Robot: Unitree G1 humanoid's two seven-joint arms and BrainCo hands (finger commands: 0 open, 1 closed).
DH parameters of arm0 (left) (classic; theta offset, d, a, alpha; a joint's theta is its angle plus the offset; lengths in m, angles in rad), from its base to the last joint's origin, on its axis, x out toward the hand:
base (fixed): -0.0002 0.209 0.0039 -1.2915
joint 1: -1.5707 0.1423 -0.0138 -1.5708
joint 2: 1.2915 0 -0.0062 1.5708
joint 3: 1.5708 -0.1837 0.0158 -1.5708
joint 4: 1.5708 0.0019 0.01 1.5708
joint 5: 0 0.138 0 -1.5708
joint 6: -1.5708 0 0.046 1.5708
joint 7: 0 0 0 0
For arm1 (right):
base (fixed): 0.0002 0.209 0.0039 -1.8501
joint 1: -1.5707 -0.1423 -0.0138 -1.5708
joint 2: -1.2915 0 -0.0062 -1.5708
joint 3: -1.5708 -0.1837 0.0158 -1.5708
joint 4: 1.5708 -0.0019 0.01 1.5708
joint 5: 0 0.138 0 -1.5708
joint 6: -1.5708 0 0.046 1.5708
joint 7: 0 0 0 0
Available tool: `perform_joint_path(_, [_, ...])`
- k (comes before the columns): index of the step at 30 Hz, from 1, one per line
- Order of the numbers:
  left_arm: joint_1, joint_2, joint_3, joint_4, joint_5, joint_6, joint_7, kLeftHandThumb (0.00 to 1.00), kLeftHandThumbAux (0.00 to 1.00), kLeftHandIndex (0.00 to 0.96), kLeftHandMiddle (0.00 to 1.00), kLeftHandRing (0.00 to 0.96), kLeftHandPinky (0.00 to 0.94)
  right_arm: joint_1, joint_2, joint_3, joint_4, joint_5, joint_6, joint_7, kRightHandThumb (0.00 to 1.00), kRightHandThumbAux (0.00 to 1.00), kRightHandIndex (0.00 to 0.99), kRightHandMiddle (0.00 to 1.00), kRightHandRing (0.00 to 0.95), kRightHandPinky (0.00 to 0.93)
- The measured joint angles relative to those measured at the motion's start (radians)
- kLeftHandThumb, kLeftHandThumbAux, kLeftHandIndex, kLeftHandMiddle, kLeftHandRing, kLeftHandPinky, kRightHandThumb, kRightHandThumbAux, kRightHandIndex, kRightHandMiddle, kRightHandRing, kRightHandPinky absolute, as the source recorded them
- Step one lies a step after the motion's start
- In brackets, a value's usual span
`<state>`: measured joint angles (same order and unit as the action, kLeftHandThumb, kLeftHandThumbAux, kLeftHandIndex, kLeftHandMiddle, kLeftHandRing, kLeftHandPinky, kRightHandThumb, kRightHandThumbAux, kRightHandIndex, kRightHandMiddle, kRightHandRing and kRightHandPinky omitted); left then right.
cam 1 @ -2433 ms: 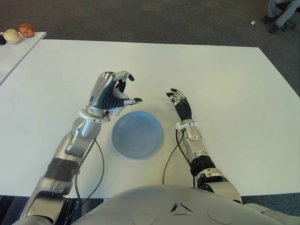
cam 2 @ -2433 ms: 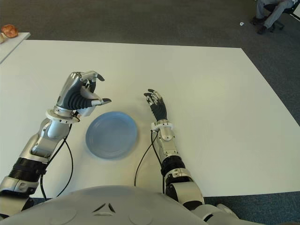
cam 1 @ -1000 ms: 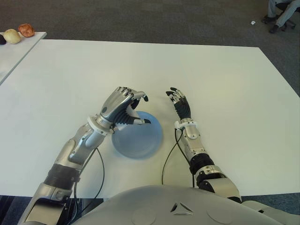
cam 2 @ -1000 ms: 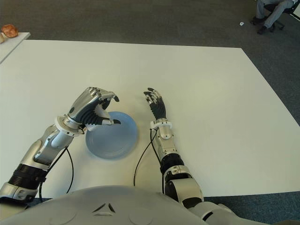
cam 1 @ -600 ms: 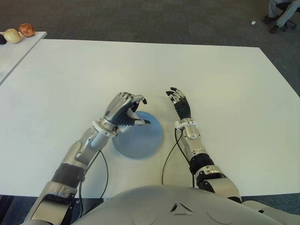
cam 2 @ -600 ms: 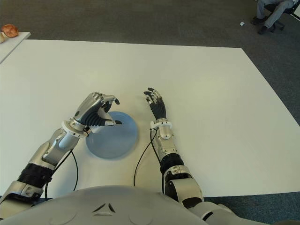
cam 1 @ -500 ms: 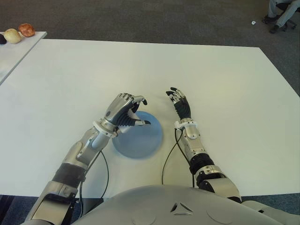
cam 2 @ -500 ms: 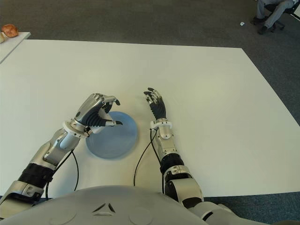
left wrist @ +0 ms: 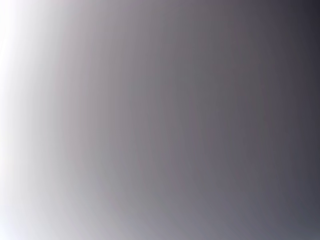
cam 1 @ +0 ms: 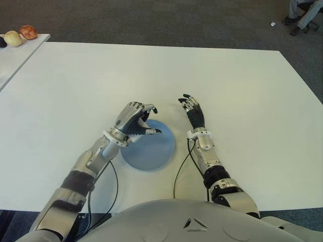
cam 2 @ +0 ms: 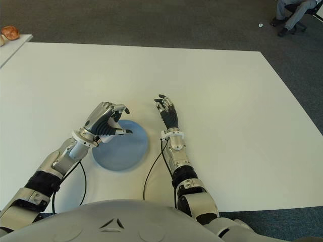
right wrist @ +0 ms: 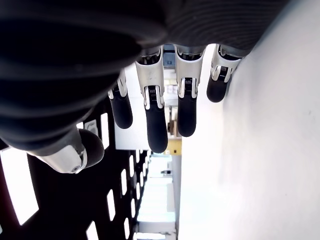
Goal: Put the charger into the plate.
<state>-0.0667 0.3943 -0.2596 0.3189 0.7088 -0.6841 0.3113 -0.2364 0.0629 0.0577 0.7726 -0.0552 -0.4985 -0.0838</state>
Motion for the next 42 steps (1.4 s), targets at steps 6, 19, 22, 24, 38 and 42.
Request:
perform_joint_path(6, [-0.006,-0.002,-0.005,0.006,-0.003,0.016,-0.006,0.750,0.697,0.442,0.889,0.875,0.866,0.000,0.000,0.005,0.000,0.000,0.002,-0.006,0.000,0.504,0.195,0.338,0.234,0.055])
perform_joint_path(19, [-0.027,-0.004,-0.028,0.015,-0.012,0.031,-0.016,0.750,0.697,0.442,0.892,0.877,0.862,-0.003,0.000,0.008,0.001,0.001,0.002,-0.006,0.000,0.506,0.196,0.346,0.243,0.064])
perform_joint_path(22, [-0.028,-0.004,-0.029,0.017,-0.014,0.031,-0.016,0.750,0.698,0.442,0.890,0.876,0.863,-0.005,0.000,0.009,0.002,0.001,0.002,-0.006,0.000,0.507,0.199,0.347,0.247,0.066])
perform_joint_path(24, [-0.028,-0.004,-0.031,0.018,-0.014,0.032,-0.016,0.750,0.698,0.442,0.889,0.875,0.863,-0.005,0.000,0.009,0.002,0.001,0.002,-0.006,0.000,0.507,0.200,0.347,0.248,0.066])
perform_joint_path(38, [-0.022,0.092,-0.082,-0.126,0.016,0.075,-0.223,0.221,0.386,0.078,0.090,0.064,0.044,-0.009,0.000,0.018,0.003,0.001,0.006,0.006,0.000,0.501,0.199,0.306,0.223,0.046])
perform_joint_path(42, [0.000,0.135,-0.074,-0.229,0.000,0.105,-0.319,0.157,0.353,0.025,0.024,0.016,0.011,-0.009,0.000,0.021,0.001,-0.001,0.010,0.000,0.000,0.488,0.196,0.284,0.208,0.053])
